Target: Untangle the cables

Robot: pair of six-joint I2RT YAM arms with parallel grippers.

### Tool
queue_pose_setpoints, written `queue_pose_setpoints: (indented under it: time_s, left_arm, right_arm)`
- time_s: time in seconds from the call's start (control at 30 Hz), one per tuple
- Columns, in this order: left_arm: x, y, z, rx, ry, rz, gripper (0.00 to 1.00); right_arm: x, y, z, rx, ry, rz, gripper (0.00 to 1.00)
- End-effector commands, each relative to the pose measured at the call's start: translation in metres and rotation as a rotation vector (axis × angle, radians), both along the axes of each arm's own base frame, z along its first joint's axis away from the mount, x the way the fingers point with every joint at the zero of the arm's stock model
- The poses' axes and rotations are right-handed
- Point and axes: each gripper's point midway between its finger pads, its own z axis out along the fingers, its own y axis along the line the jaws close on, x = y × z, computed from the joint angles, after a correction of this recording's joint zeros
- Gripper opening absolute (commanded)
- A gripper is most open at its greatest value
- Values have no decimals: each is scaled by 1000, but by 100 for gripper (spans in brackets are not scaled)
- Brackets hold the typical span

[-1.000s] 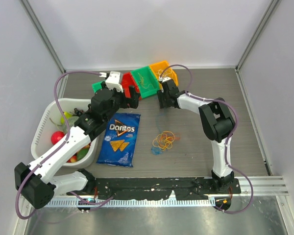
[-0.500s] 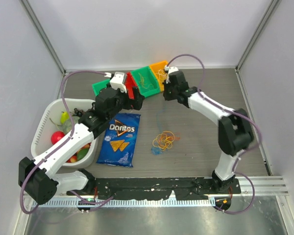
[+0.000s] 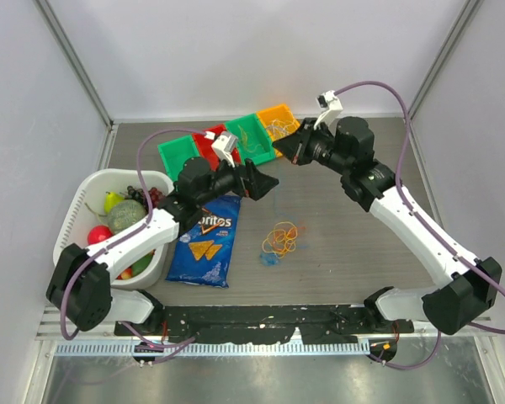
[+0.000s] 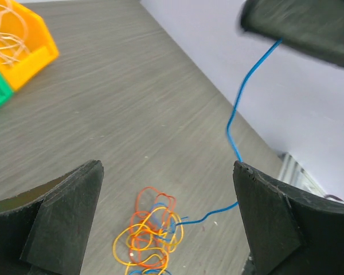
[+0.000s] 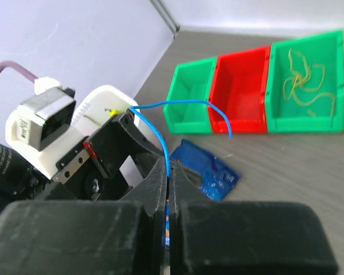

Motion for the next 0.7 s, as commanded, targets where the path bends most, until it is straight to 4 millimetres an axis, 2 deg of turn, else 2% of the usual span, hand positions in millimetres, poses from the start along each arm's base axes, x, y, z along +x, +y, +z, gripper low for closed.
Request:
queue_pose_setpoints:
  time_s: [0.0, 0.07, 0.2, 0.33, 0.4, 0.47, 0.53, 0.57, 0.6, 0.67]
  left_arm:
    - [-23, -28, 43, -174, -101, -178, 100]
    - [-21, -31, 37, -158, -92, -167, 100]
    - [-19, -44, 23, -146, -52, -205, 90]
    - [-27, -55, 14, -120, -34, -233, 76]
    - [-20, -54, -2, -50, -7, -163, 66]
    - [-15, -52, -25, 40, 28, -113, 58]
    - [-10, -52, -41, 90, 64, -87, 53]
    - [-7, -51, -49, 111, 84, -74, 51]
    - [-5, -51, -56, 128, 96, -68, 49]
    - [-1, -52, -68, 160, 118, -58, 47]
  right_arm:
    - [-13, 13, -3, 62, 56, 70, 0]
    - [-17, 14, 2, 77, 58, 88, 1]
    - [-29, 20, 19, 136, 35, 126, 1]
    - [-32, 18, 33, 155, 26, 124, 0]
    - [-37, 17, 54, 185, -4, 135, 1]
    - [-42, 11, 83, 216, -56, 126, 1]
    - [-49, 2, 117, 247, -115, 98, 1]
    - [-55, -5, 142, 269, -156, 80, 1]
    - [-57, -9, 153, 280, -174, 72, 1]
    - [-76, -21, 202, 342, -260, 72, 1]
